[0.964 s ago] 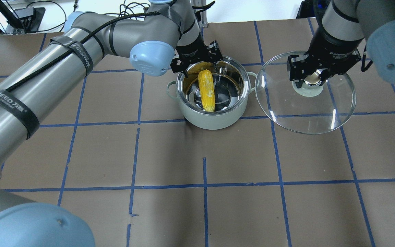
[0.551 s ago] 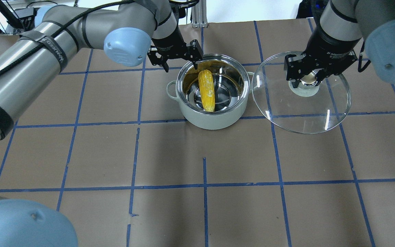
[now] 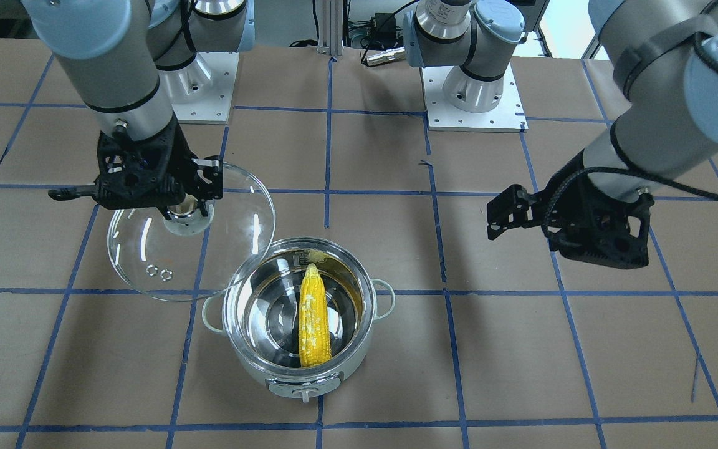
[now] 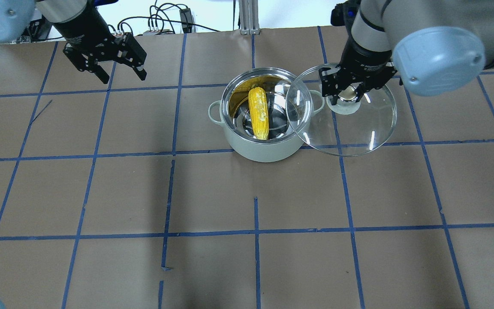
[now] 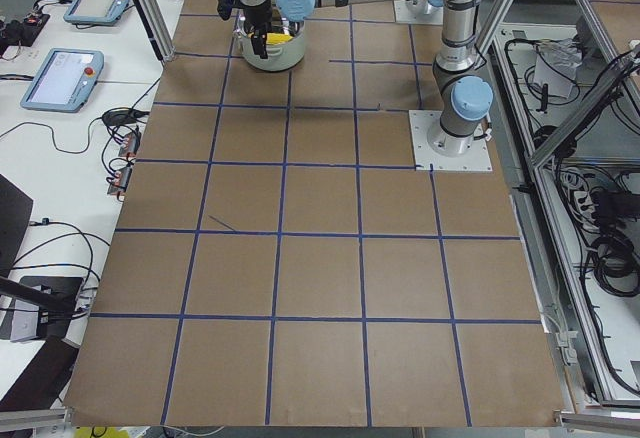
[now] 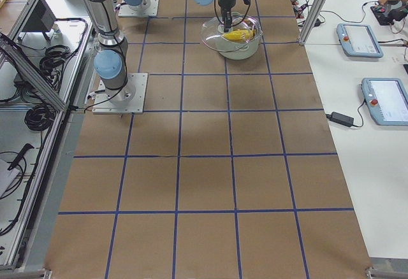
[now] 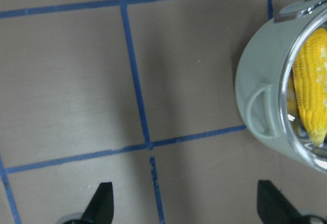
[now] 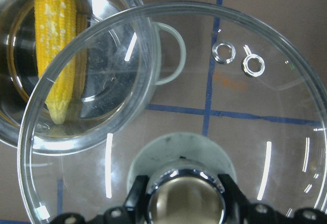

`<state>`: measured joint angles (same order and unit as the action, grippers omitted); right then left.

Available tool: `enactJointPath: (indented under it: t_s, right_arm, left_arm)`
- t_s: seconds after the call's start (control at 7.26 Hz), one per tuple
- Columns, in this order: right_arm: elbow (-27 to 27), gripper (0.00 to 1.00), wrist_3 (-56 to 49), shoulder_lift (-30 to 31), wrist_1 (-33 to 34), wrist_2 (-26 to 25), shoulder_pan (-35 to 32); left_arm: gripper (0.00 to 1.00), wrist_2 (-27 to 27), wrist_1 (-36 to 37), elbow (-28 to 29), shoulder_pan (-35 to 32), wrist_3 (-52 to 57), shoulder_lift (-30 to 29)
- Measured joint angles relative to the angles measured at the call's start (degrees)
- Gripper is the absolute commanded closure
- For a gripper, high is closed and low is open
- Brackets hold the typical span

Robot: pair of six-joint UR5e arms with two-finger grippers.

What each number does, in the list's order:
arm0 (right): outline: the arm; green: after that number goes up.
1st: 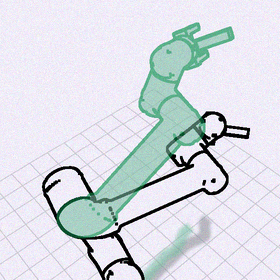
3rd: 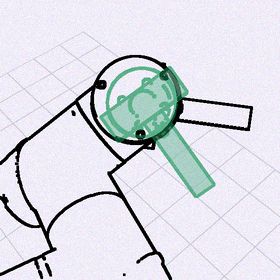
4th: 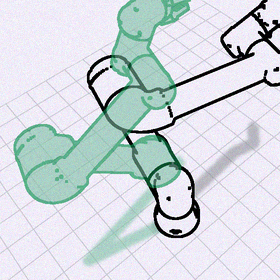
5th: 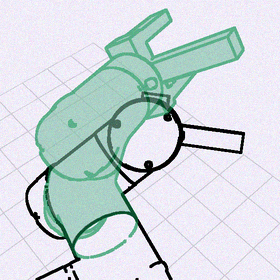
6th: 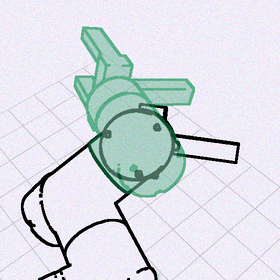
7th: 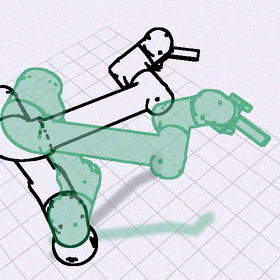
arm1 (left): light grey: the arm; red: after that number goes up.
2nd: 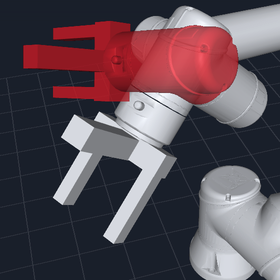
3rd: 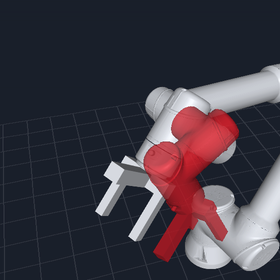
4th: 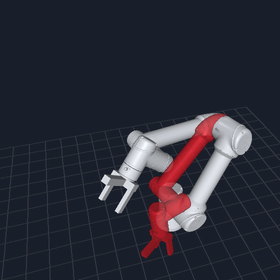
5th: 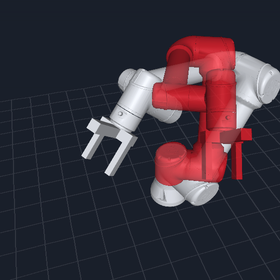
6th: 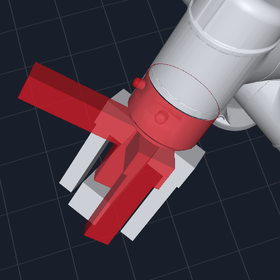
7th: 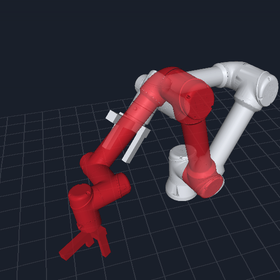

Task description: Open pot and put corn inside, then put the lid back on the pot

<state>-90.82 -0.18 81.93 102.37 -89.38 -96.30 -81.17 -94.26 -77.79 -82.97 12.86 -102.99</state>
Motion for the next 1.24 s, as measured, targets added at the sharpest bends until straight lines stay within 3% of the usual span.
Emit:
enactJointPath:
  t_s: [0.41,0.69,1.24]
  right_arm:
    - [6.4,0.75,6.3,-7.7,1.8,-0.2,-5.8]
    - [8.1,0.75,8.3,-10.2,3.3,-0.2,-7.2]
    - [8.6,0.74,10.5,-12.4,6.6,0.8,-7.9]
  left_arm:
    - [0.0,-1.6,-4.0,-0.5,0.4,0.3,6.7]
    - [0.0,-9.1,-4.0,-1.0,0.5,0.2,6.7]
    - [0.0,-10.7,-3.4,-2.6,0.5,-0.6,5.2]
